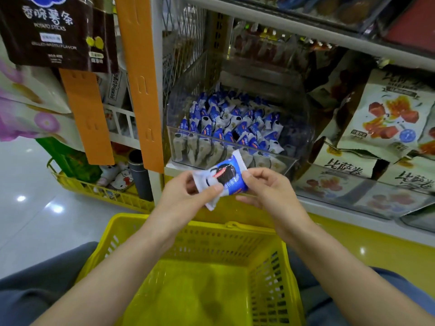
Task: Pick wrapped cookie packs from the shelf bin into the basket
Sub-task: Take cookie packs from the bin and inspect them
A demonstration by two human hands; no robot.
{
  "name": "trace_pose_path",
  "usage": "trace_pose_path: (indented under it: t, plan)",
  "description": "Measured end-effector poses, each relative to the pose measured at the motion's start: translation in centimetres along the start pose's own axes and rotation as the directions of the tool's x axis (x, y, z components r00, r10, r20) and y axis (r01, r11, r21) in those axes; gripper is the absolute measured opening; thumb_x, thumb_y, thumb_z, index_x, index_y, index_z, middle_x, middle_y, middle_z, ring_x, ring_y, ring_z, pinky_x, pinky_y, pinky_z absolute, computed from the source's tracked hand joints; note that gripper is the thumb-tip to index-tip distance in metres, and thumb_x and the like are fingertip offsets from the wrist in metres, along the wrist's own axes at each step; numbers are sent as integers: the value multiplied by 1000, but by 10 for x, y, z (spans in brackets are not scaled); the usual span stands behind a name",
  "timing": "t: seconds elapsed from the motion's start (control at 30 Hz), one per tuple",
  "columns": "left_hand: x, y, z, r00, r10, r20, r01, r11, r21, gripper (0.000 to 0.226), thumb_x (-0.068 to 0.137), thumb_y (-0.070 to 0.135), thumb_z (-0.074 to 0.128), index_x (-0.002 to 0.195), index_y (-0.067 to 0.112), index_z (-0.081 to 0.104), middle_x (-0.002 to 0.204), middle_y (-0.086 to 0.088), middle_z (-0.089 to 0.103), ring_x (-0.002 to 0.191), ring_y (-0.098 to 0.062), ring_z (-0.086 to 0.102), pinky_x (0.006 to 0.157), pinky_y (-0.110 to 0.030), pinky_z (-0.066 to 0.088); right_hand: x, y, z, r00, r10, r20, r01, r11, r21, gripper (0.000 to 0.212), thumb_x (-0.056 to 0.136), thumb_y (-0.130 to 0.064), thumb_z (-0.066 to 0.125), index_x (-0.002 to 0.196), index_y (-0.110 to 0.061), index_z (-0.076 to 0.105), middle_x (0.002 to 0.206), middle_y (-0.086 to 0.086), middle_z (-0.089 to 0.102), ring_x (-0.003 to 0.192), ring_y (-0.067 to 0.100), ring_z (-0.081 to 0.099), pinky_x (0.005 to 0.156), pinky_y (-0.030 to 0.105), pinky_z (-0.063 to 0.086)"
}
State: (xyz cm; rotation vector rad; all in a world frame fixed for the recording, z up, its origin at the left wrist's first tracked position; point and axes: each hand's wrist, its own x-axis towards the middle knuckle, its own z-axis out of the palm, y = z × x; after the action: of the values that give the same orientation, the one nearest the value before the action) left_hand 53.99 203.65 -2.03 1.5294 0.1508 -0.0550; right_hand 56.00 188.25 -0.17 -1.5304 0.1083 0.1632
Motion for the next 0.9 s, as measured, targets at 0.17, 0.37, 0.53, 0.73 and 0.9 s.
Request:
trace_pose_path:
  t: [0.17,0.37,0.53,0.73,0.9]
  plan:
    - [2,-2,-9,989,94,-110,-99,994,-41,15,84,22,62,97,15,65,87,2,72,75,-5,68,62,-16,54,-7,13,5,966,138,221,-79,963,-257,21,88,-3,58,103,-10,45,79,5,65,65,8,64,61,17,54]
    - [4,-3,-10,977,213,-6,-204,944,260,14,86,18,63,81,31,65,73,13,69,67,2,61,65,-24,52,-10,25,9,951,-162,265,295,739,-606,58,77,-26,73,127,-25,42,112,-17,53,105,-4,52,90,11,43]
    - [1,-4,-6,989,149,-24,-145,983,115,11,90,18,56,87,19,66,81,1,72,76,-5,67,71,-25,55,-7,23,14,967,-116,228,202,892,-404,31,80,-10,70,100,-27,53,101,-9,64,96,6,62,87,22,50]
    - [0,-3,-9,970,244,-18,-234,946,223,18,88,15,59,73,24,66,66,8,68,64,1,60,61,-14,46,-11,25,15,935,-245,256,341,821,-458,24,86,-24,63,102,-34,48,96,-13,61,91,0,59,82,22,49]
    - [-2,-3,-6,970,241,37,-240,919,312,15,87,18,60,74,21,67,67,3,67,62,-1,60,58,-18,46,-13,24,16,931,-328,161,366,830,-420,6,88,-24,60,82,-25,62,75,2,67,72,11,62,71,37,52]
